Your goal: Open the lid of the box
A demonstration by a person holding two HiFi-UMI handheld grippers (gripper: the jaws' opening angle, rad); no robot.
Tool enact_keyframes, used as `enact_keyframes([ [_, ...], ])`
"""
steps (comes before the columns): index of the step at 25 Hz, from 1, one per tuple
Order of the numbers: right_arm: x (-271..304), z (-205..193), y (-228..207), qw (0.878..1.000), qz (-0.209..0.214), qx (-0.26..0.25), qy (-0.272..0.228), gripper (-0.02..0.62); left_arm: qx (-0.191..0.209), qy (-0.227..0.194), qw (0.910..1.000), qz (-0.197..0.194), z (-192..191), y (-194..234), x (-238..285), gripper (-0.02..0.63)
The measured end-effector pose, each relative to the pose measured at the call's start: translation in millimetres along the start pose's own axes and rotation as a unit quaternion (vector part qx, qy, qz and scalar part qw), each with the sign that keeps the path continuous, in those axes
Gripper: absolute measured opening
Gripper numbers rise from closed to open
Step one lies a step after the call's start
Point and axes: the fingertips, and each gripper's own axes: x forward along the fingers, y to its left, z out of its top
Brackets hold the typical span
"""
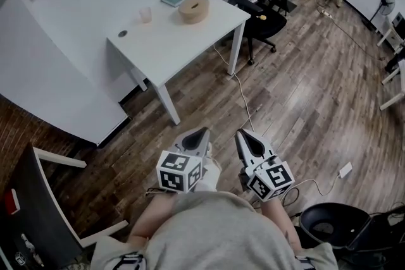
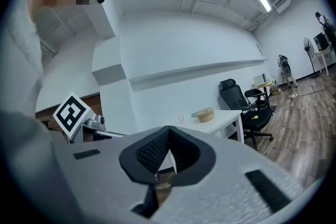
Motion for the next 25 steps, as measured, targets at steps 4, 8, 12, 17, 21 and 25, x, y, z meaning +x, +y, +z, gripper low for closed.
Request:
enact_keyframes([
  [4,27,5,-26,1.000,-0.007,-0.007,0.004,-0.005,0.004,0.000,1.0000,-0.007,14,15,33,0.008],
  [8,59,15,-58,1.000,-0.019,-0.010,0.003,-0.005,0.006,-0.002,0.9999,-0.009,34,34,73,0.008],
  [12,97,26,-86,1.000,-0.025,-0.004,0.004,-0.005,0.009,-0.003,0.9999,-0.014,61,57,109,0.008],
  [17,148,44,-112,1.000,-0.030,-0.010,0.001,-0.005,0.011,-0.002,0.9997,-0.023,91,88,151,0.008],
  [21,181,51,-132,0.999,-0.033,-0.011,0.000,-0.005,0.012,-0.003,0.9995,-0.028,110,109,180,0.008],
  [25,213,57,-149,0.999,-0.037,-0.009,0.002,-0.005,0.010,0.001,0.9995,-0.029,124,132,204,0.009],
])
